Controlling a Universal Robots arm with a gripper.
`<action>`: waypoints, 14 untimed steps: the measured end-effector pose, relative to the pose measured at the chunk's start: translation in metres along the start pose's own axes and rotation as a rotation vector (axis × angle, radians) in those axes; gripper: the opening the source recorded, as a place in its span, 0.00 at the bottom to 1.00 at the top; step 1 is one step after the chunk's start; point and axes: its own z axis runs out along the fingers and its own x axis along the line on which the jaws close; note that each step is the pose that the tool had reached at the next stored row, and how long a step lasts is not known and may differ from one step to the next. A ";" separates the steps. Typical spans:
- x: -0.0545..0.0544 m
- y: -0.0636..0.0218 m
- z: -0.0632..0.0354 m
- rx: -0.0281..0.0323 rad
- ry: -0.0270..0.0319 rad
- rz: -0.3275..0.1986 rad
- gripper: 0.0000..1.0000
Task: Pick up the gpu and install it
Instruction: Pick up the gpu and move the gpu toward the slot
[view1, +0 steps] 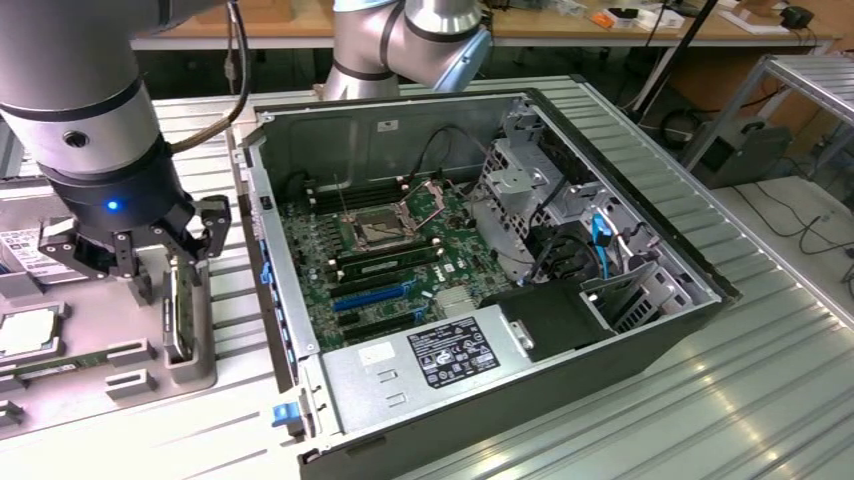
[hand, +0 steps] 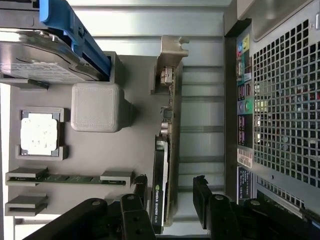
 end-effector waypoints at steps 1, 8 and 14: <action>0.000 -0.0001 0.0029 0.0000 0.0000 0.001 0.50; 0.003 -0.0005 0.0112 0.0007 -0.0002 0.004 0.50; 0.004 -0.0008 0.0202 0.0016 -0.0004 0.008 0.50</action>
